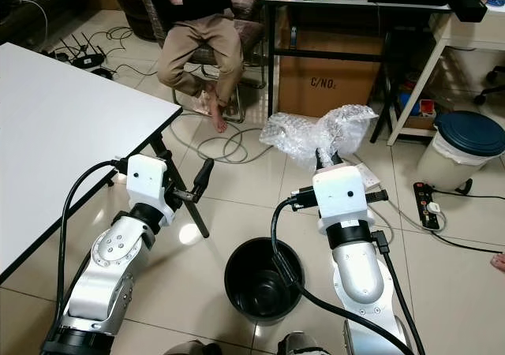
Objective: Picking trash to rubbish bin
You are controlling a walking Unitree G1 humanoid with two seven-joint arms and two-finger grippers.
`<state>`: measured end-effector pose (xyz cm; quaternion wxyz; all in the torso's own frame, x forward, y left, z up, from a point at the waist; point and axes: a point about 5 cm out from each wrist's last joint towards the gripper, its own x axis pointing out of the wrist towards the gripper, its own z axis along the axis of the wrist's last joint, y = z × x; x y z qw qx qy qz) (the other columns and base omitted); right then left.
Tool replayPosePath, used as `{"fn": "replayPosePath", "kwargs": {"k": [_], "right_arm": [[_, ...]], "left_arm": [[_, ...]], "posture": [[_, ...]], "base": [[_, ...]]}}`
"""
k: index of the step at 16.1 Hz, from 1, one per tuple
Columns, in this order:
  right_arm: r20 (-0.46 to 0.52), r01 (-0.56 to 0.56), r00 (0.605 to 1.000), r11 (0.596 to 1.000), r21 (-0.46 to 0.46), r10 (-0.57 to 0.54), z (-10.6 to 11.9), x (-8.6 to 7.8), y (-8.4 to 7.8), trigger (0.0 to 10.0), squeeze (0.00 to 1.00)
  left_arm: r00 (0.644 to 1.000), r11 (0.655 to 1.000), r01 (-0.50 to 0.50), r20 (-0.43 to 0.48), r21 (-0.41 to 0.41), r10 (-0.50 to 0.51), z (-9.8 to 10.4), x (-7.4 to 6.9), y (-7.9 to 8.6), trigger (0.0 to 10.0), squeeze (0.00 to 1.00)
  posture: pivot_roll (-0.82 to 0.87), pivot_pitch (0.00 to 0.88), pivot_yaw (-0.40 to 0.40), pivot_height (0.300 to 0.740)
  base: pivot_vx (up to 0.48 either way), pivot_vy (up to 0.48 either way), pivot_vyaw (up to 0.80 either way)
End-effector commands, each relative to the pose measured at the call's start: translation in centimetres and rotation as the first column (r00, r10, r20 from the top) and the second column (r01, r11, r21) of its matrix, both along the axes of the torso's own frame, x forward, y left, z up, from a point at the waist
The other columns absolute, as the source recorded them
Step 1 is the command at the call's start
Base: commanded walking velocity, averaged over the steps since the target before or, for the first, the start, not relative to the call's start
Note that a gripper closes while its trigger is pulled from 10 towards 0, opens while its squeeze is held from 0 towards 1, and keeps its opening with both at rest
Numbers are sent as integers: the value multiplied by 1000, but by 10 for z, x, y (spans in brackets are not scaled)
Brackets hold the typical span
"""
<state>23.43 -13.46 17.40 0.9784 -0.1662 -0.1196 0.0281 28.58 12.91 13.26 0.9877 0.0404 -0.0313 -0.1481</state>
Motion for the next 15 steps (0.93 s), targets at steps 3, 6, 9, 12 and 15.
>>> {"fn": "replayPosePath", "kwargs": {"k": [3, 6, 9, 12, 15], "right_arm": [[-4, 12, 1000, 1000, 10, -12, 0, 0, -1, 10000, 0], [-6, 11, 1000, 1000, 14, -11, 0, -1, -1, 10000, 0], [-14, 9, 1000, 1000, 18, -9, -2, -1, -1, 10000, 0], [-15, 8, 1000, 1000, 16, -8, -2, -1, -1, 10000, 0], [-14, 7, 1000, 1000, 13, -7, -2, -1, -1, 10000, 0]], "left_arm": [[1000, 1000, 1, 11, 8, -1, 2, -1, 0, 10000, 0], [1000, 1000, 1, 11, 10, -1, 2, -1, 0, 10000, 0], [1000, 1000, 1, 11, 10, -1, 2, -1, 0, 10000, 0], [1000, 1000, 2, 9, 12, -2, 1, -1, 0, 10000, 0], [1000, 1000, 2, 9, 14, -2, 1, -1, 0, 10000, 0]], "posture": [[-113, 146, 50, 740], [-113, 147, 51, 740], [-112, 149, 51, 740], [-113, 148, 52, 740], [-113, 148, 52, 740]], "base": [[0, 0, 0], [0, 0, -554], [0, 0, -635], [0, 0, -800], [0, 0, -633]]}}
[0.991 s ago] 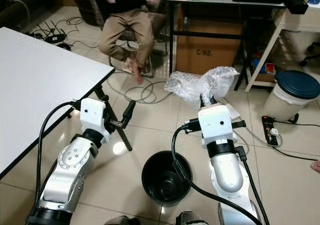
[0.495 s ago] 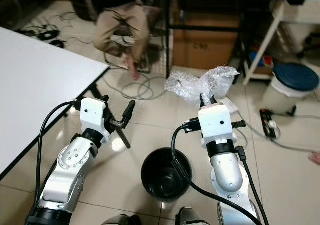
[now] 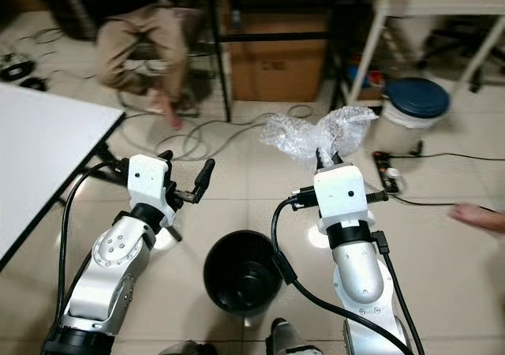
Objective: Picking trash to rubbish bin
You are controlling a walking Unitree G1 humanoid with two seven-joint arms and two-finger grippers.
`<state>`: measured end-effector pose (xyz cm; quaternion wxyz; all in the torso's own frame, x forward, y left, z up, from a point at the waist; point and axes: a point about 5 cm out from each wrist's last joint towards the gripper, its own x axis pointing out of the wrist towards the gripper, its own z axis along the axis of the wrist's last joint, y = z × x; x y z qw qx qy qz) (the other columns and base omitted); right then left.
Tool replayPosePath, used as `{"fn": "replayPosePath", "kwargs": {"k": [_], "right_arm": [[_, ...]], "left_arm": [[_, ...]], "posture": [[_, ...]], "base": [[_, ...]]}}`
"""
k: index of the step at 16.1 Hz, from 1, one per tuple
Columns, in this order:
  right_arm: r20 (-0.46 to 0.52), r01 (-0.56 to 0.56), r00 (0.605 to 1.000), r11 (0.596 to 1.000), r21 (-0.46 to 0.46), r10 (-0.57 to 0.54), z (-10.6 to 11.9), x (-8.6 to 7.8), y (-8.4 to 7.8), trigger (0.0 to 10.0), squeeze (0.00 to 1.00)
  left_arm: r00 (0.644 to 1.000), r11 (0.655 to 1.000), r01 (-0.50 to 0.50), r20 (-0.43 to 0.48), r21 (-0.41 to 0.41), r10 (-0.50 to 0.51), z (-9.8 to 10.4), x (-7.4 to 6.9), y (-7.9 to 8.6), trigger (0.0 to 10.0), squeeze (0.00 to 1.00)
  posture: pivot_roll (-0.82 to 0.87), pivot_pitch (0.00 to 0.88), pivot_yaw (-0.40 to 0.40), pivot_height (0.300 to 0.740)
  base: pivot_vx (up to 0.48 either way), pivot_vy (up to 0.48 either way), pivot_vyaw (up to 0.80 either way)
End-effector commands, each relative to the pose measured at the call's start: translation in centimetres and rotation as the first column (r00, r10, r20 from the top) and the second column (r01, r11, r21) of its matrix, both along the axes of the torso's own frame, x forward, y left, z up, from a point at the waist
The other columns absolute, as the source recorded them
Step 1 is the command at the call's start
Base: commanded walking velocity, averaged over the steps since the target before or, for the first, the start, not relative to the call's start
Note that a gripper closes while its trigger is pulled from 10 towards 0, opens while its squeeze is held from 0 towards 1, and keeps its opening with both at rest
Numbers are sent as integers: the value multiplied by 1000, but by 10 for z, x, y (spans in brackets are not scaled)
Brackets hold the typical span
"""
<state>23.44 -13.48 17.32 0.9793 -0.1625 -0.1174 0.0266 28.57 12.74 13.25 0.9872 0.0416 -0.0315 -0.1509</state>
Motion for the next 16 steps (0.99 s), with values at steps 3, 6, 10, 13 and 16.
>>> {"fn": "replayPosePath", "kwargs": {"k": [3, 6, 10, 13, 16], "right_arm": [[-8, 1, 1000, 1000, 3, -1, -1, 0, 0, 10000, 0], [-17, 5, 1000, 1000, 9, -5, -4, 2, 0, 10000, 0], [-36, 20, 999, 999, 28, -19, -7, 14, -3, 10000, 0], [-48, 23, 999, 999, 44, -21, -8, 23, -6, 10000, 0], [-80, 62, 995, 993, 103, -54, -14, 28, -11, 10000, 0]], "left_arm": [[1000, 1000, -3, 2, 19, 3, -2, 0, 2, 10000, 0], [1000, 1000, -6, -8, 28, 7, -6, 1, 3, 10000, 0], [1000, 999, -10, -29, 39, 11, -13, 2, 5, 10000, 0], [999, 999, -13, -30, 47, 14, -14, 5, 5, 10000, 0], [999, 998, -31, -27, 46, 32, -13, 8, 8, 10000, 0]], "posture": [[-113, 141, 51, 740], [-112, 139, 51, 740], [-109, 150, 54, 740], [-99, 161, 55, 740], [-89, 169, 57, 740]], "base": [[0, 0, 0], [0, 0, 0], [0, 0, 0], [0, 0, 0], [0, 0, 0]]}}
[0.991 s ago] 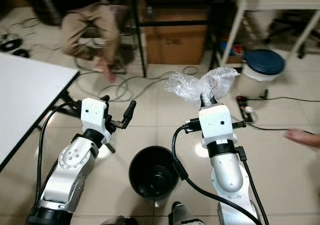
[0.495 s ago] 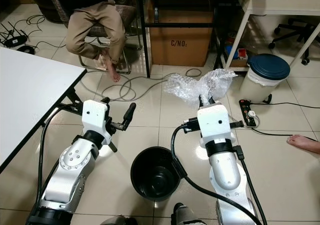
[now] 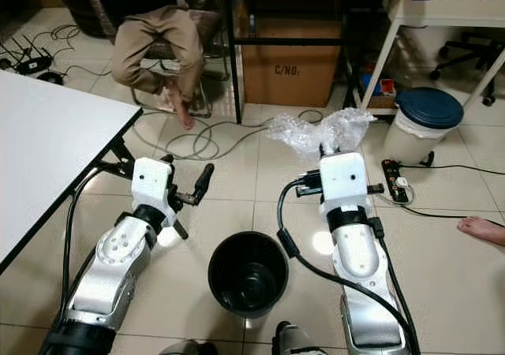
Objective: Picking trash to rubbish bin
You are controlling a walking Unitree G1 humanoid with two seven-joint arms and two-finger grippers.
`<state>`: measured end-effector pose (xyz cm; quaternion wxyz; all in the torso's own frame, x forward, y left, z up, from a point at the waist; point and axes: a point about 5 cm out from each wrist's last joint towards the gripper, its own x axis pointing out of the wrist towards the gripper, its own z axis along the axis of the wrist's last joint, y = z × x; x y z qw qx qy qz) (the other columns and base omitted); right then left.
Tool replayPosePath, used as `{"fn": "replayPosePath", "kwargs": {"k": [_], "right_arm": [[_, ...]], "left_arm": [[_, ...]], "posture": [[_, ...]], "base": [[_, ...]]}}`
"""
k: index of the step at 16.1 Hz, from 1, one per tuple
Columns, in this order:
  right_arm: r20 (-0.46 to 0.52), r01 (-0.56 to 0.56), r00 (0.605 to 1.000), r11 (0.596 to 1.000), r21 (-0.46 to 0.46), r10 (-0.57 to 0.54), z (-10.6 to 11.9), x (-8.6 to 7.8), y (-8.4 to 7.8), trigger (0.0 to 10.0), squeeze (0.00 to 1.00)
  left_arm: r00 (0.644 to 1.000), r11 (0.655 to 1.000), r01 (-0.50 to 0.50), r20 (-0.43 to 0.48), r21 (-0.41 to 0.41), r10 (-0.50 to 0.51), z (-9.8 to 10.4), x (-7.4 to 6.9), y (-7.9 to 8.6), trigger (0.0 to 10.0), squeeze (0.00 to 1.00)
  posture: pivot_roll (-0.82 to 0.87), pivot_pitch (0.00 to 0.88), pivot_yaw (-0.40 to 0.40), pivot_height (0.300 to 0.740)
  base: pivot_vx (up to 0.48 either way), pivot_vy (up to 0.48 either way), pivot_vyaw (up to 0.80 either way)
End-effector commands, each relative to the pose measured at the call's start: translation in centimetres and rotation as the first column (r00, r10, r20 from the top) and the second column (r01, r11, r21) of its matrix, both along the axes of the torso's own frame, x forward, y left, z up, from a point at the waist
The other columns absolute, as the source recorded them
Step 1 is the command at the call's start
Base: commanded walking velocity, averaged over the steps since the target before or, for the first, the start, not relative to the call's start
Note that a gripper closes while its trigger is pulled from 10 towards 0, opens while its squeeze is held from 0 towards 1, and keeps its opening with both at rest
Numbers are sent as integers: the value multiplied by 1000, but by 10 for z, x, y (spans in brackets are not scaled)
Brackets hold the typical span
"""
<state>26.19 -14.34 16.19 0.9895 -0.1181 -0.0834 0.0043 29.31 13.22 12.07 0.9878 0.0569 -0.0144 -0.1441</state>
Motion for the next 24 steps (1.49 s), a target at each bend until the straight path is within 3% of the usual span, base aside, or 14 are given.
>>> {"fn": "replayPosePath", "kwargs": {"k": [1, 24], "right_arm": [[-19, 18, 1000, 1000, 20, -17, -4, 1, -2, 10000, 0], [-65, 18, 998, 999, 49, -15, -20, -2, 1, 10000, 0]], "left_arm": [[1000, 1000, -17, 0, 10, 17, -1, 1, 3, 10000, 0], [1000, 1000, -7, -10, 25, 8, -7, -2, 2, 10000, 0]], "posture": [[-87, 170, 59, 740], [-86, 168, 67, 727]], "base": [[0, 0, 0], [0, 0, 0]]}}
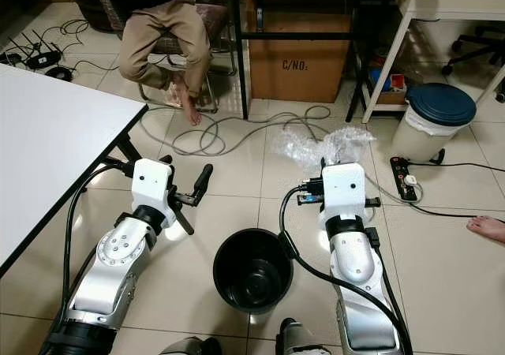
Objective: Picking trash to rubbish bin
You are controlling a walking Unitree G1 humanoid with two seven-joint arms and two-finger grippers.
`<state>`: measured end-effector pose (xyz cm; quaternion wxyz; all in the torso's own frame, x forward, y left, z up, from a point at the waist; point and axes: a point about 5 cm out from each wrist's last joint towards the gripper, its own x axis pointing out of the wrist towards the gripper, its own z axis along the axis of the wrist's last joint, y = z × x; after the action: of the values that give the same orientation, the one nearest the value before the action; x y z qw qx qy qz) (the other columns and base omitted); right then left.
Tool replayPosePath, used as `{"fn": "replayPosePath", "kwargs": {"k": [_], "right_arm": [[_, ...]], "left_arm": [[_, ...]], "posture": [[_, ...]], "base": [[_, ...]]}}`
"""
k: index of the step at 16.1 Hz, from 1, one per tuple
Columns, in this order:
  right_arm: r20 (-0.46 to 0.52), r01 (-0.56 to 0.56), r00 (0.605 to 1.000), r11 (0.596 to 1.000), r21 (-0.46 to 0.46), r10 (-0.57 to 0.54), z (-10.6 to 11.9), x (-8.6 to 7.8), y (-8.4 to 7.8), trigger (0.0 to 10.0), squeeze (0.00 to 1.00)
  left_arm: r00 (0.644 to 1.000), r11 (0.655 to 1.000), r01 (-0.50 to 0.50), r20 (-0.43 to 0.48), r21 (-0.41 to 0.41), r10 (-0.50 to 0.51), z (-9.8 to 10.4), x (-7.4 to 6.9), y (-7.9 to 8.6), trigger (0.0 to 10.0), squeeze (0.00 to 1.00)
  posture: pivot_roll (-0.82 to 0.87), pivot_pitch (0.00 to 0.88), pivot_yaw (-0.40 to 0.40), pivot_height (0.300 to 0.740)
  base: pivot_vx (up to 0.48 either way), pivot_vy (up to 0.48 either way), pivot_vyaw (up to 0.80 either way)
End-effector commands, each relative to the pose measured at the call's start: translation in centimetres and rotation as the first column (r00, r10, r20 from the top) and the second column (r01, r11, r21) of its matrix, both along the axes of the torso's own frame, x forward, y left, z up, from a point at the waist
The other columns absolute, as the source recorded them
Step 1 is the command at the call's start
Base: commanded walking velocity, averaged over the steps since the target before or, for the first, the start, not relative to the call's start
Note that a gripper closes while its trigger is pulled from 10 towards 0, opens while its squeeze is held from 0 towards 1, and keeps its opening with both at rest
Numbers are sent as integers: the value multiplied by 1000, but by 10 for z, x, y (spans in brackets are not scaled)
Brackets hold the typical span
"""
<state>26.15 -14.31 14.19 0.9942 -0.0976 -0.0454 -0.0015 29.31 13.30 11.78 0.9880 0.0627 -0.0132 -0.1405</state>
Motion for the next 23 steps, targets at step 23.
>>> {"fn": "replayPosePath", "kwargs": {"k": [23], "right_arm": [[10, 0, 1000, 1000, 14, 0, -4, -5, 4, 10000, 0]], "left_arm": [[999, 999, 48, -24, 22, -48, -6, -6, -1, 10000, 0]], "posture": [[-82, 186, 91, 562]], "base": [[0, 0, 0]]}}
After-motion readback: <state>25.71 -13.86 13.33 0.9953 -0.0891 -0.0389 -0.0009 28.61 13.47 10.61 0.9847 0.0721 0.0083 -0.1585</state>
